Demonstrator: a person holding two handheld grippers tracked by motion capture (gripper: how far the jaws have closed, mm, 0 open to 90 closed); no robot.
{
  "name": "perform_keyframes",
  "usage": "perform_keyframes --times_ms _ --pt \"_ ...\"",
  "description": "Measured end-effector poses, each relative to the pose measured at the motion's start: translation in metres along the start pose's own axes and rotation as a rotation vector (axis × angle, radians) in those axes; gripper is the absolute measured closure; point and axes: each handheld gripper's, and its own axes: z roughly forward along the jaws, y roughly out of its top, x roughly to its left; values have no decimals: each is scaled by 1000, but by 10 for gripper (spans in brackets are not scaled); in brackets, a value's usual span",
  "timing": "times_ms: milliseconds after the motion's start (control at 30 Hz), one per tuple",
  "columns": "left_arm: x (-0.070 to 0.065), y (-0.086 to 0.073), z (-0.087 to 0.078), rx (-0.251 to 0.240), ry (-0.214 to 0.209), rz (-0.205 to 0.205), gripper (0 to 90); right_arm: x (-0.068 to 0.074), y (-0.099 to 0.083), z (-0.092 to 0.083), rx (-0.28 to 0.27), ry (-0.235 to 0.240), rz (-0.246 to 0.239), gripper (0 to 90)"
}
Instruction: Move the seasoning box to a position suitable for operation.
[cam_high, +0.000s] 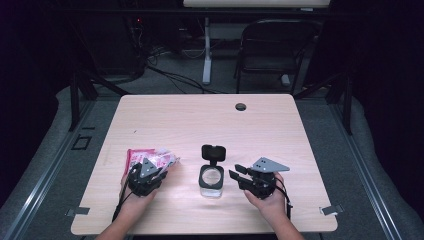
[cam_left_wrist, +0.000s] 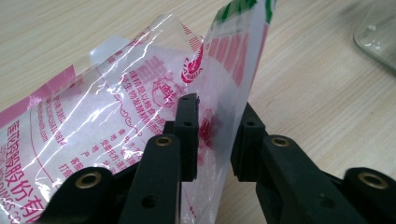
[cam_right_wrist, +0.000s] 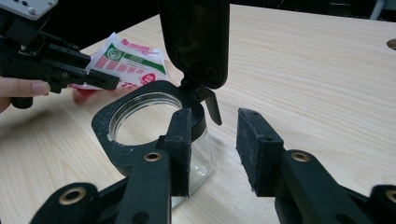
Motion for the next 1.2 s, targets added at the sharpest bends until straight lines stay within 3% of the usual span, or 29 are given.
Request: perform_keyframes --times_ms 233,733,1200 --pt "5 -1 0 1 -9 -20 850 0 -1 1 2 3 2 659" --pt "10 -4 4 33 6 -39 816 -1 -2 1 8 2 2 657" --pt "18 -4 3 29 -22 -90 900 -2 -3 2 7 1 11 657"
